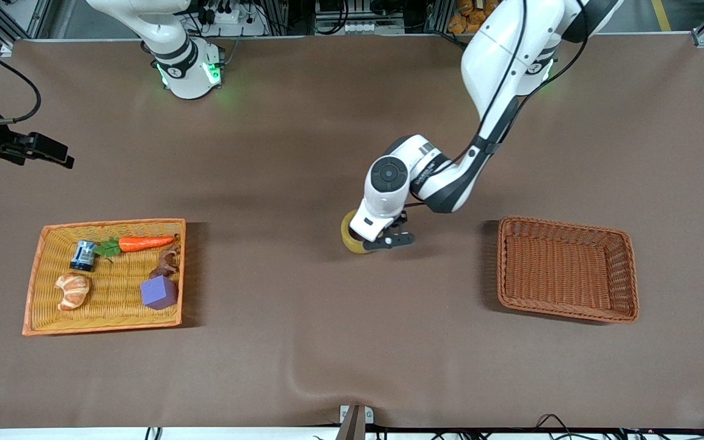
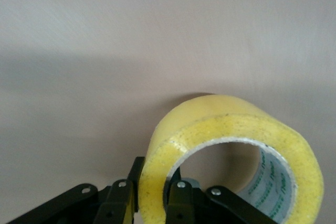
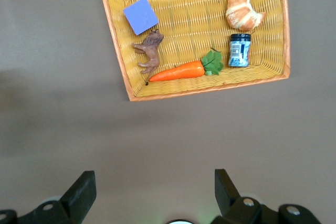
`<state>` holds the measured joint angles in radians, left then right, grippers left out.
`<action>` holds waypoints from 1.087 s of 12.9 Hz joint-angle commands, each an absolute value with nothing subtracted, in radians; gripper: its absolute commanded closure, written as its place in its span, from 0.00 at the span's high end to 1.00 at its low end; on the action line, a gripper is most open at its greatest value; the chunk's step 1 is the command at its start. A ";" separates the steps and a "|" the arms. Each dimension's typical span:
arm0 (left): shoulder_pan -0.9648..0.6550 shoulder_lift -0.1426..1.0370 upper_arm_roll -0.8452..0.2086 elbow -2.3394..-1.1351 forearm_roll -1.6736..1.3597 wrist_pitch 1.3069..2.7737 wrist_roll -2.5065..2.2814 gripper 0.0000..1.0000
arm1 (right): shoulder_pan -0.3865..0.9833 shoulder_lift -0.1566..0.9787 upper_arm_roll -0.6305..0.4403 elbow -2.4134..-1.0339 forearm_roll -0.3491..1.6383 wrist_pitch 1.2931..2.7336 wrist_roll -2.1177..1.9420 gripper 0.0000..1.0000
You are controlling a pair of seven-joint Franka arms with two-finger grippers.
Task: Transfer tape with both arms
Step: 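Carry the tape with the left gripper over the brown basket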
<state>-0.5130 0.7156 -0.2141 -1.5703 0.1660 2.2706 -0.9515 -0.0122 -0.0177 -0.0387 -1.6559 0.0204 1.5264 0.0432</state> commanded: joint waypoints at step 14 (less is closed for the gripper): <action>0.202 0.406 -0.227 -1.618 0.136 1.968 -0.310 0.00 | 0.003 -0.021 -0.025 -1.551 -0.052 1.519 0.047 1.00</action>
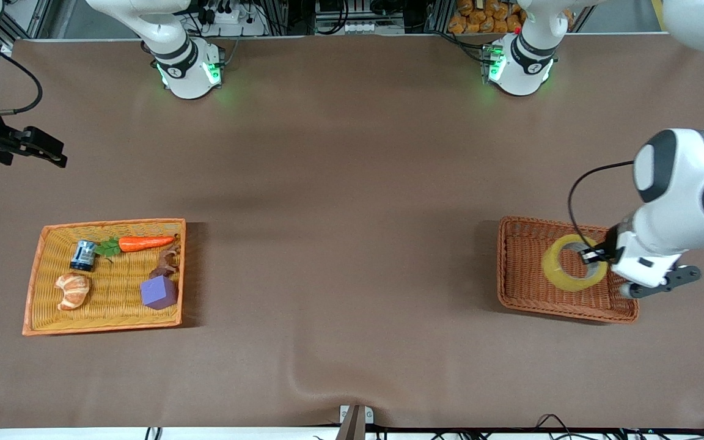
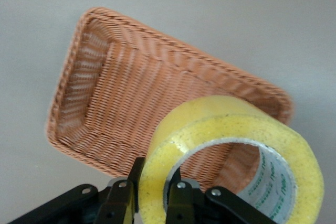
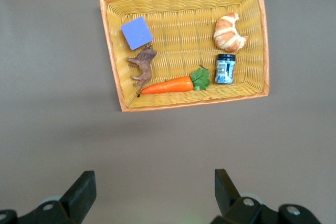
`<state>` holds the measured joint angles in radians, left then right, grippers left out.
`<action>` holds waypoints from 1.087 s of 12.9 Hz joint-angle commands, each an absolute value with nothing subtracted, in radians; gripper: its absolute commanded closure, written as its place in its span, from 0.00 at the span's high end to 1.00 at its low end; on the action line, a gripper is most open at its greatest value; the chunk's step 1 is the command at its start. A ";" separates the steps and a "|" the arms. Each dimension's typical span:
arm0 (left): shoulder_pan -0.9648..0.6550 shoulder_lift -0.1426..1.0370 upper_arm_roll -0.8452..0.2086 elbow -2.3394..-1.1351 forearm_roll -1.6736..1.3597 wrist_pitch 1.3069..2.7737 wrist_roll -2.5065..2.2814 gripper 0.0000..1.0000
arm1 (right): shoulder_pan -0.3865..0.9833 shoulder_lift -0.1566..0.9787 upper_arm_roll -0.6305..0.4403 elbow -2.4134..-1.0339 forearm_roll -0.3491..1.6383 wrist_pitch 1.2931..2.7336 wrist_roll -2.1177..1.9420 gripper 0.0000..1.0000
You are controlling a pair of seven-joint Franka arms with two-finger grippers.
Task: Transfer tape with both arms
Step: 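Carry the tape with the left gripper over the brown basket, then lower the tape into the basket and open the left gripper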
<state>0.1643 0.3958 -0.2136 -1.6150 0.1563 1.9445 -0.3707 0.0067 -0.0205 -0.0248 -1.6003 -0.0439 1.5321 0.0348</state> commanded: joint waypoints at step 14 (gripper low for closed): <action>0.265 0.571 -0.225 -1.721 0.159 2.210 -0.137 0.57 | -0.035 -0.003 -0.026 -1.517 0.069 1.528 0.035 1.00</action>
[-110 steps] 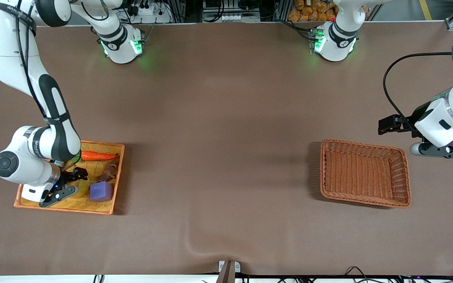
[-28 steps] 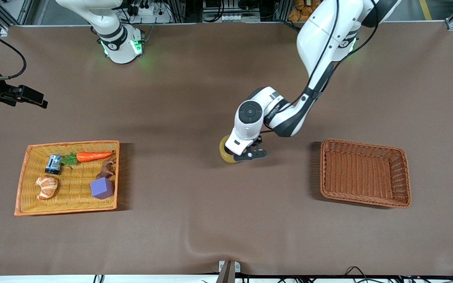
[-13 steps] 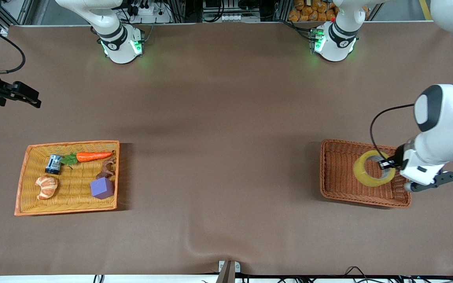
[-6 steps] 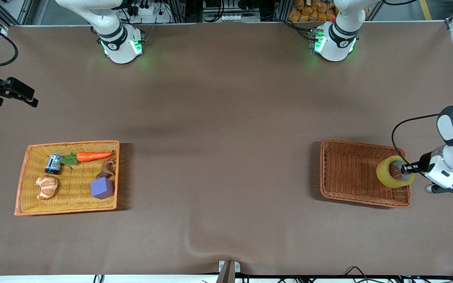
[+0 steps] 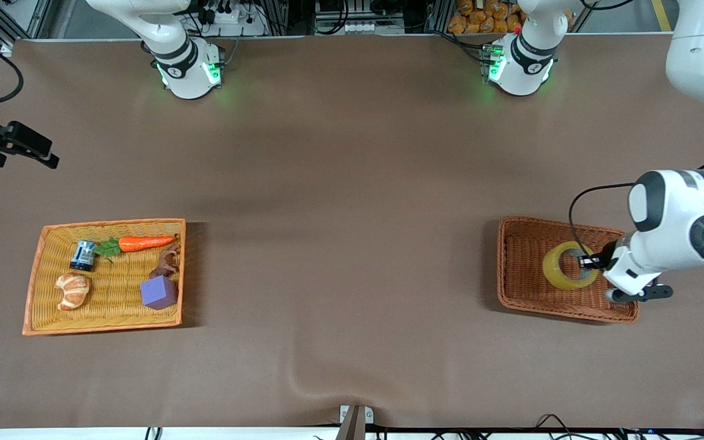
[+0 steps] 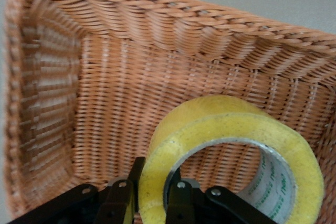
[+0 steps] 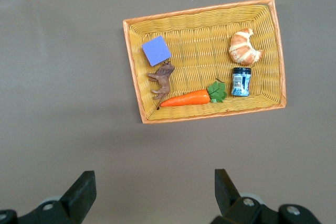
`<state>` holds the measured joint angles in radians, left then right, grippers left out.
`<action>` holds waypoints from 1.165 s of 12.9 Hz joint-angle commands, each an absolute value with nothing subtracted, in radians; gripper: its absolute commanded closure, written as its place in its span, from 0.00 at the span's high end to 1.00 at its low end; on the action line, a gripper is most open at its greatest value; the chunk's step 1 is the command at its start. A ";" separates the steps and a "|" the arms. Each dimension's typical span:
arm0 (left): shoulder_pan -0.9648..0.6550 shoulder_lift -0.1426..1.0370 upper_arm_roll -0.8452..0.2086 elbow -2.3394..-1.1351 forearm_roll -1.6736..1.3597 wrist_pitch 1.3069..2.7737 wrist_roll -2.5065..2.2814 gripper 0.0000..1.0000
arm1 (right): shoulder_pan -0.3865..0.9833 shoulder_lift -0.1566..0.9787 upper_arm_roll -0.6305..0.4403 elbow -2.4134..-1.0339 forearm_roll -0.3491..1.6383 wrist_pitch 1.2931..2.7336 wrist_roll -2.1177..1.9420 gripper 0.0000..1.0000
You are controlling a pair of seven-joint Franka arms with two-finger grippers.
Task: Transfer tape with both arms
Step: 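Lower the tape into the basket and open the left gripper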
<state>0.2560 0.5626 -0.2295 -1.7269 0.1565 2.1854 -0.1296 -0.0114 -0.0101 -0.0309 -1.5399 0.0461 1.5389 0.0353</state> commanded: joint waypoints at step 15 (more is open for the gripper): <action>0.244 0.190 -0.302 -1.402 0.155 1.651 -0.140 1.00 | -0.032 -0.002 -0.025 -1.516 0.058 1.523 0.032 1.00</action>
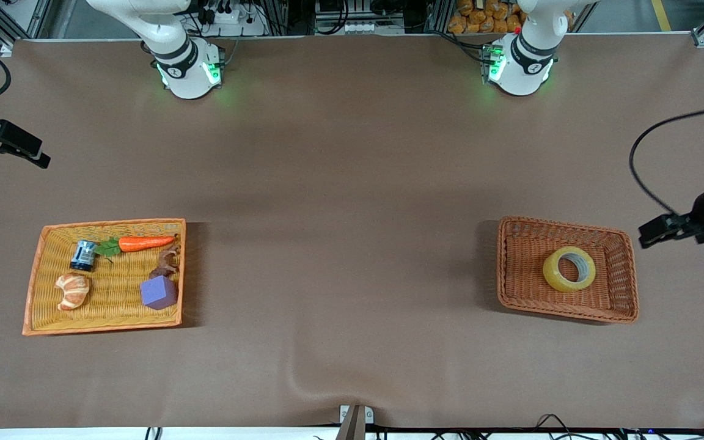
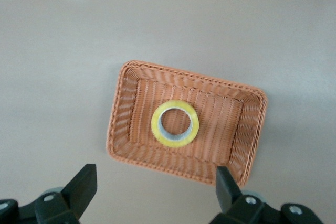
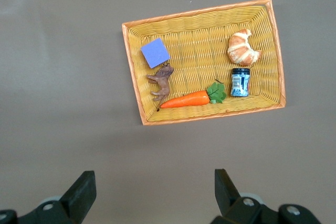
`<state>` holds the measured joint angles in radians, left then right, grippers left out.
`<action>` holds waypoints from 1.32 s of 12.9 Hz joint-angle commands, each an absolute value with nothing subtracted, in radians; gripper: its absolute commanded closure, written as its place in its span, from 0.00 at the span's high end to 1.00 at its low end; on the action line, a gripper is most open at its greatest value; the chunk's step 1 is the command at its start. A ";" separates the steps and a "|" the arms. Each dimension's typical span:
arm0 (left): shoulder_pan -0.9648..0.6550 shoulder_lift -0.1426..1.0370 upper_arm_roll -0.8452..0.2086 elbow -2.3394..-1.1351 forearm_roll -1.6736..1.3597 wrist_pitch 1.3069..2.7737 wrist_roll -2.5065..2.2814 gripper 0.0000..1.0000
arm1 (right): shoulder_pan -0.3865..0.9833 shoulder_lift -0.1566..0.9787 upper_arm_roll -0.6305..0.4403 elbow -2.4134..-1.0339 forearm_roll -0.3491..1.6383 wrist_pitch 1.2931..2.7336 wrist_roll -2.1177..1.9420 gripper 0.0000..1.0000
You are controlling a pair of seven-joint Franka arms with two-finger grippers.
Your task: Transfer tape with both arms
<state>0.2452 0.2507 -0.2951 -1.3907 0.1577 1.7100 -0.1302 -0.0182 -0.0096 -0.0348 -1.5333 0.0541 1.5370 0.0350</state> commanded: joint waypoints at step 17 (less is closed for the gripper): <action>-0.034 -0.015 0.002 -1.548 0.020 1.548 -0.067 1.00 | -0.026 -0.002 -0.025 -1.517 0.006 1.520 -0.103 1.00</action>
